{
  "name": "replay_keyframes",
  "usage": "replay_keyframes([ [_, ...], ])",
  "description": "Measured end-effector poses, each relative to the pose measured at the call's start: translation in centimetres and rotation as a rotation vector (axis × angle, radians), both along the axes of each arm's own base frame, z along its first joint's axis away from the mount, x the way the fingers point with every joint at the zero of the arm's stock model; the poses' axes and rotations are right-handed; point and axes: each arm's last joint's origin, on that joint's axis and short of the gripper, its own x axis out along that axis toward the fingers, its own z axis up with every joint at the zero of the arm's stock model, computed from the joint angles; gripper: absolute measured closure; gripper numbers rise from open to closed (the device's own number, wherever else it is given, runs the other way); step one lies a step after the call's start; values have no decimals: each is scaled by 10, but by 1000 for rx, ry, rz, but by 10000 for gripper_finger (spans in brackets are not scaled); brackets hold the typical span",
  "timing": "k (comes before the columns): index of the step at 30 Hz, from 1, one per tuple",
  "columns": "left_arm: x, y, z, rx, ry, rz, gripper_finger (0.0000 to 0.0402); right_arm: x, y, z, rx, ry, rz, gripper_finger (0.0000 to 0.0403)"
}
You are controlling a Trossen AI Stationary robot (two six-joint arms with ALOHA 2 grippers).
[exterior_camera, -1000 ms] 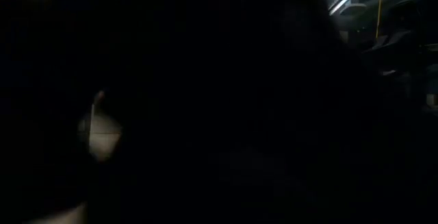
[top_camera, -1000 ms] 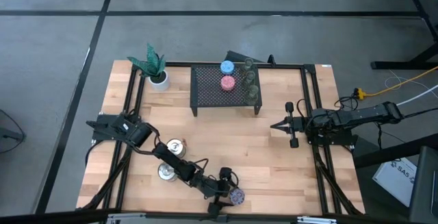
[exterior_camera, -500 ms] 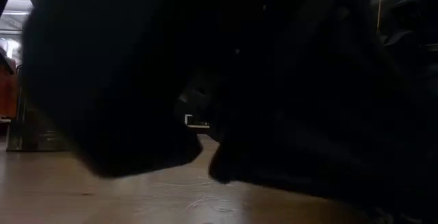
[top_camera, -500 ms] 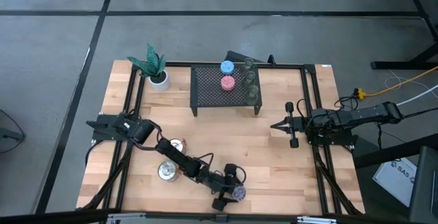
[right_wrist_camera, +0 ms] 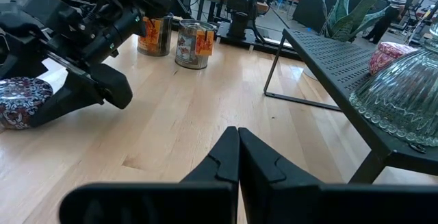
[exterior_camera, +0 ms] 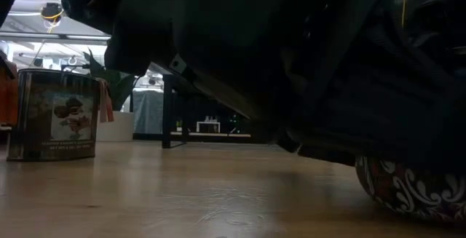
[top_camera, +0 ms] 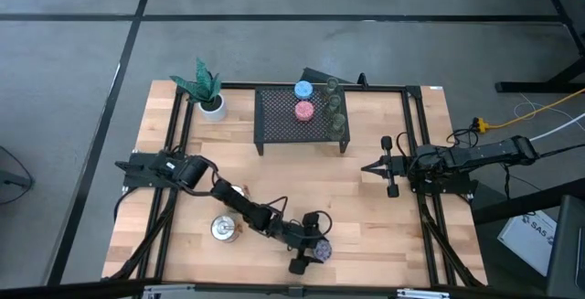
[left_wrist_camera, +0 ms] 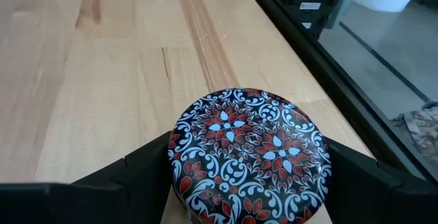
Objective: Pick & Place candle stick holders
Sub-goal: Put the red scented candle on the shelf
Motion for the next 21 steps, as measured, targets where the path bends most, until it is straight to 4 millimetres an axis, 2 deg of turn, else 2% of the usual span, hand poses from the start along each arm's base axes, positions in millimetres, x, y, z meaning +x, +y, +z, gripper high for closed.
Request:
replay_keyframes([
  [21,6,11,4,-61,-8,87,109,0,0,0,0,0,0,400],
])
